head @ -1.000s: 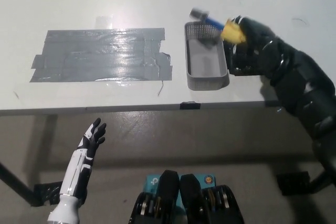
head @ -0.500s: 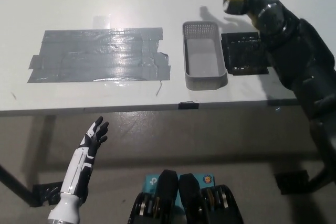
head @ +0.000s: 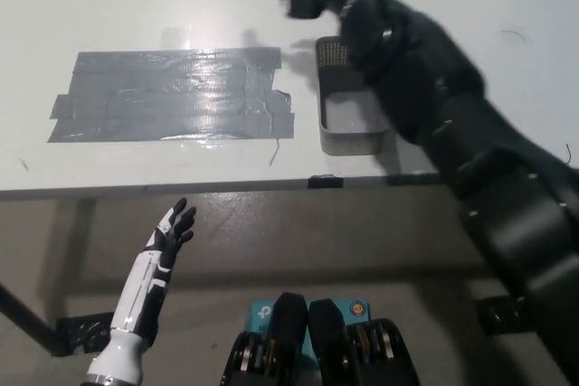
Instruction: The robot picks the hammer placed on top of the gray container with right hand and places it on the grey area of the desk
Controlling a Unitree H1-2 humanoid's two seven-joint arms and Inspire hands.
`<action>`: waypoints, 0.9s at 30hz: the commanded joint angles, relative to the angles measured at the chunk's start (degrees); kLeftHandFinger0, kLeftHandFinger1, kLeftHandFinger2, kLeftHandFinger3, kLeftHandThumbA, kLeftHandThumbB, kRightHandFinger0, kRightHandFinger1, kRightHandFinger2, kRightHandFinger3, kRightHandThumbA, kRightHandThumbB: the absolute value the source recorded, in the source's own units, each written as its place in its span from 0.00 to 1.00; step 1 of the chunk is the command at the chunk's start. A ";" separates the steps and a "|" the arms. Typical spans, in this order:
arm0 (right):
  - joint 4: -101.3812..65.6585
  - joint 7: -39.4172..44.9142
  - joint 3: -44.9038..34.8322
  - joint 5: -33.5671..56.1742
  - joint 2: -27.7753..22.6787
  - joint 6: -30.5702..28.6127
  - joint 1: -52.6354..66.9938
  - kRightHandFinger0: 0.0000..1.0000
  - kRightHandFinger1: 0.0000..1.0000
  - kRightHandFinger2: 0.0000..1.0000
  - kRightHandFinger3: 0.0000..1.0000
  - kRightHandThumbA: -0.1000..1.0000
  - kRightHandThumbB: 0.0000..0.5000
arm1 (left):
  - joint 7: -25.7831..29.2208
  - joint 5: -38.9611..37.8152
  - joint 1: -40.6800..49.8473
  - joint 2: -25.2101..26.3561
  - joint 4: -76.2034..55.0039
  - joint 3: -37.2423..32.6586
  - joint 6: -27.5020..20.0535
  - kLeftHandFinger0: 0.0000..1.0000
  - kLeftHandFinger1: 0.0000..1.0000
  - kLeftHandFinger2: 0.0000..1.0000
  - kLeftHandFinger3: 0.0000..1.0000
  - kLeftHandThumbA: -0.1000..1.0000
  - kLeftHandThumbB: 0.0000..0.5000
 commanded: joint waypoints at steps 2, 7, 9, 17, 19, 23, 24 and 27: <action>1.11 -4.55 0.12 0.09 3.67 -3.80 -7.32 0.00 0.35 0.73 0.65 0.00 0.34 | -1.16 1.54 -0.35 0.64 -2.62 -1.39 0.53 1.00 1.00 1.00 1.00 1.00 0.55; 2.92 -4.94 0.03 0.37 6.92 -2.60 -6.28 0.00 0.34 0.73 0.67 0.00 0.37 | -1.48 1.66 -0.08 0.14 -3.33 -2.54 1.27 1.00 1.00 1.00 1.00 1.00 0.56; 3.64 -5.77 -0.15 0.58 7.82 -3.25 -5.34 0.00 0.36 0.73 0.66 0.00 0.37 | -1.60 1.32 0.00 0.04 -3.82 -2.81 1.75 1.00 1.00 1.00 1.00 1.00 0.56; 5.78 -7.89 -1.84 1.84 11.20 -1.06 -0.83 0.00 0.39 0.79 0.83 0.00 0.28 | -1.53 2.61 -0.33 0.03 -3.49 -4.55 0.20 1.00 1.00 1.00 1.00 1.00 0.51; 6.02 -8.04 -1.80 1.75 11.46 -1.16 0.48 0.00 0.42 0.82 0.80 0.00 0.27 | -1.30 3.46 -0.45 0.13 -3.29 -4.90 0.11 1.00 1.00 1.00 1.00 1.00 0.53; 6.57 -8.13 -1.96 1.75 11.87 0.50 2.48 0.03 0.48 0.90 0.96 0.00 0.25 | -0.98 3.43 -0.64 -0.06 -2.71 -5.09 -0.86 1.00 1.00 1.00 1.00 1.00 0.51; 6.57 -8.37 -1.89 1.64 11.82 0.10 3.16 0.02 0.50 0.89 0.90 0.00 0.26 | -1.12 3.19 -0.62 -0.10 -2.70 -5.16 -0.62 1.00 1.00 1.00 1.00 1.00 0.53; 6.62 -8.54 -1.99 1.73 11.61 -0.41 4.86 0.00 0.48 0.89 0.85 0.00 0.25 | -1.34 2.68 -0.71 -0.22 -2.67 -5.34 -0.65 1.00 1.00 1.00 1.00 1.00 0.50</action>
